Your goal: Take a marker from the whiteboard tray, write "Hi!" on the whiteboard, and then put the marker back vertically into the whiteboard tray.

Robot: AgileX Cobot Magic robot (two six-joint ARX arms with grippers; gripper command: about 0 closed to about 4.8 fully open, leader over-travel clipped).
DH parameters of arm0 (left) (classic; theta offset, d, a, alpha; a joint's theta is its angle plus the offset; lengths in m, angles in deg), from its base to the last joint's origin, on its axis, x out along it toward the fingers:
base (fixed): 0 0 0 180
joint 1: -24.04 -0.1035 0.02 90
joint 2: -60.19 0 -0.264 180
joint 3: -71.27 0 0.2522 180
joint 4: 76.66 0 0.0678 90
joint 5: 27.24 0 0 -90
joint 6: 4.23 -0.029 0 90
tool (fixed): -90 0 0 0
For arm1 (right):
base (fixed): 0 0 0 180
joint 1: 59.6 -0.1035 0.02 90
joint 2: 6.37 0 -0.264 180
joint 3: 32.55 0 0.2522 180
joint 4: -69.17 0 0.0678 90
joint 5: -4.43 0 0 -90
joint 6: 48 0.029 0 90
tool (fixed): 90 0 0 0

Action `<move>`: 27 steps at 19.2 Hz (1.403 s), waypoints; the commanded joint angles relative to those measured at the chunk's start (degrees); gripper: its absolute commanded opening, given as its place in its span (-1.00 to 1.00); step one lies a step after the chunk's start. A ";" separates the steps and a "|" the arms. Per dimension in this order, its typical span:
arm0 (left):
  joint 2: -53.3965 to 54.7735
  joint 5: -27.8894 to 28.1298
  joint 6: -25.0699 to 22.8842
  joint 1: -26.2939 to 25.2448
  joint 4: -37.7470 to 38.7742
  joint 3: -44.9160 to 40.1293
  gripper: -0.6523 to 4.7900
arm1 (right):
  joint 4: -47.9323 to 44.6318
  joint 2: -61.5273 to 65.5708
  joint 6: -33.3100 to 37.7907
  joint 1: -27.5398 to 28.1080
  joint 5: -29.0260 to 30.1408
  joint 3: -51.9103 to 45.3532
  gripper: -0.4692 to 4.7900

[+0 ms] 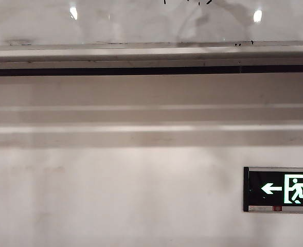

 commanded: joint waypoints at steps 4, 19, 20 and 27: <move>-0.13 -0.39 0.17 -0.07 -1.07 0.28 -0.78 | -1.40 0.02 0.02 0.07 -2.12 0.37 -0.84; -0.13 -0.39 0.17 -0.07 -1.05 0.28 -0.78 | -1.14 0.00 0.04 0.07 -3.78 0.37 -0.84; -0.13 -0.39 0.17 -0.07 -1.05 0.28 -0.78 | -0.81 0.00 0.04 0.07 -3.87 0.37 -0.84; -0.13 -0.39 0.17 -0.07 -1.03 0.28 -0.78 | 1.51 0.00 0.07 0.07 -4.61 0.37 -0.84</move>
